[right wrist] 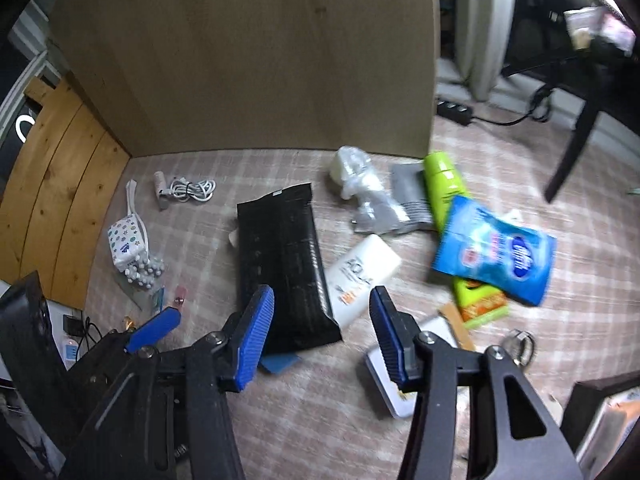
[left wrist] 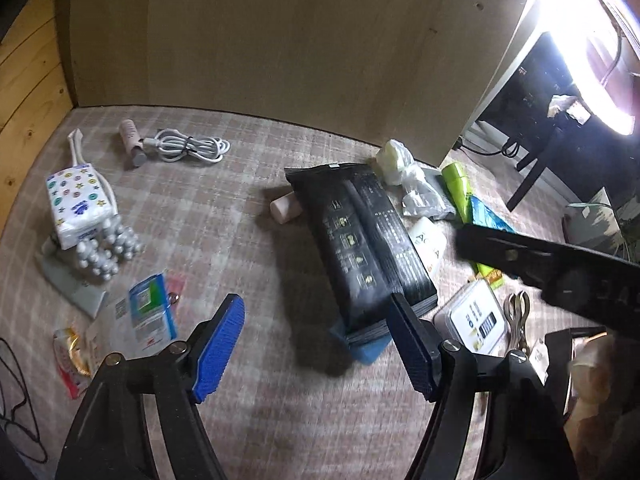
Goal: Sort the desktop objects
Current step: 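Lower the right tool onto the black packet and close its fingers, then carry the black packet with the right tool over the black bin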
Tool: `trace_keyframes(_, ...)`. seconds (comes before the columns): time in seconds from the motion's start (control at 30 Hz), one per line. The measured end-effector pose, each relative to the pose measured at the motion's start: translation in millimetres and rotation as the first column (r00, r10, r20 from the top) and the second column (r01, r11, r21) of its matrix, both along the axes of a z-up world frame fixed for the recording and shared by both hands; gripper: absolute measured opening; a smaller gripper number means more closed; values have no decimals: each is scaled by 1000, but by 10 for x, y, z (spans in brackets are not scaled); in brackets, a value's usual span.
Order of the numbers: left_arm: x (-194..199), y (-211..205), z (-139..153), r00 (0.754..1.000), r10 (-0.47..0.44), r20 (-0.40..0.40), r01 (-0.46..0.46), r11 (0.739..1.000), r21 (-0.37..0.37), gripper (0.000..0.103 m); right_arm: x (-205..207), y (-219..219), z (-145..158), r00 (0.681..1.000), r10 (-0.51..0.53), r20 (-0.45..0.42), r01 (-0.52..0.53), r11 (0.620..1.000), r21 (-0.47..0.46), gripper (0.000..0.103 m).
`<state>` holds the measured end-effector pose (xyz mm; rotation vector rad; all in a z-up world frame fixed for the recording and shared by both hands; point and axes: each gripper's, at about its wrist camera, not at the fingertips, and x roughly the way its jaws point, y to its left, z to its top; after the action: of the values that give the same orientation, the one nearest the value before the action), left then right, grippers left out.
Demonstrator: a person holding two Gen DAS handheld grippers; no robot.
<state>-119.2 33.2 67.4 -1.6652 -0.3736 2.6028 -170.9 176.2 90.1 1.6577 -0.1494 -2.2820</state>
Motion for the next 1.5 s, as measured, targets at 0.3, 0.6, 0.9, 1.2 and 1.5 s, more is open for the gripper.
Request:
trace_keyframes(0.3,-200,69,-123,1000,3,22,-3,1000,22,70,-258,-101,-317,996,-10,84,14,999,-39,50)
trace_keyframes(0.6,-317,174,-223,999,-20,36,19,999,29,64,-395,-170,-499,992,6,127,2,998,-61,46)
trace_keyframes(0.9,-377,229,-207,999,-41,27,39,998,56,47,-382,-221,-515,991,37,132,-27,997,-73,34)
trace_keyframes(1.2,-245,328,-109,997,-65,28,64,996,62,47,-258,-130,-419,991,26,134,-16,997,-74,34)
trace_keyframes(1.5,48,609,199,995,-103,-8,103,993,61,46,127,159,-99,997,3,81,4,997,-78,34)
